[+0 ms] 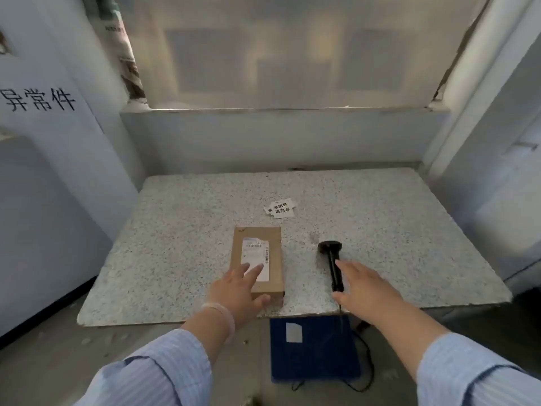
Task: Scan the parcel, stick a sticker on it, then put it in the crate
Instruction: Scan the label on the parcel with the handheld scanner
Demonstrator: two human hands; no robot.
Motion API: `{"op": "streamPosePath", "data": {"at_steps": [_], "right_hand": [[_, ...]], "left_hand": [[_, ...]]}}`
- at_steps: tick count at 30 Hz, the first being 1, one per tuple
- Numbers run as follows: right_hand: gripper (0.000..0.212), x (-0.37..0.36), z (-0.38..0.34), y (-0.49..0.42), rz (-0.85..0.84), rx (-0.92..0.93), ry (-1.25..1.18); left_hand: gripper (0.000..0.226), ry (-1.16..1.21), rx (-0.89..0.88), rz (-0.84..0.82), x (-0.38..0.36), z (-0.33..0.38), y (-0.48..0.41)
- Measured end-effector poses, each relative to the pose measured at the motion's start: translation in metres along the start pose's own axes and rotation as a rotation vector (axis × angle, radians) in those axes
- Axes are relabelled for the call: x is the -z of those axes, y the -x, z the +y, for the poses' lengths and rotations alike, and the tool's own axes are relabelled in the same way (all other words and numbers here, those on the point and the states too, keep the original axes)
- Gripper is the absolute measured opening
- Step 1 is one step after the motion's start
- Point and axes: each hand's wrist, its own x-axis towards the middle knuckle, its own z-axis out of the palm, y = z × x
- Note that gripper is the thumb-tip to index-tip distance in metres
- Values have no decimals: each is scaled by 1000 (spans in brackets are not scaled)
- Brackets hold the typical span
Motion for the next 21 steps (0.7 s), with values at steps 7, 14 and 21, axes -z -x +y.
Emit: {"op": "streamPosePath", "data": {"at_steps": [7,14,21], "right_hand": [[83,-22,13,-83,-60,-140,-41],[89,-31,14,-128,-80,-206,-131],[88,-34,22,-159,-61,-289,-320]], "left_hand": [[72,40,110,42,-25,-39,-79],[77,185,117,-27,-46,-57,-107],[77,340,164,-20,-56,-26,-129]]}}
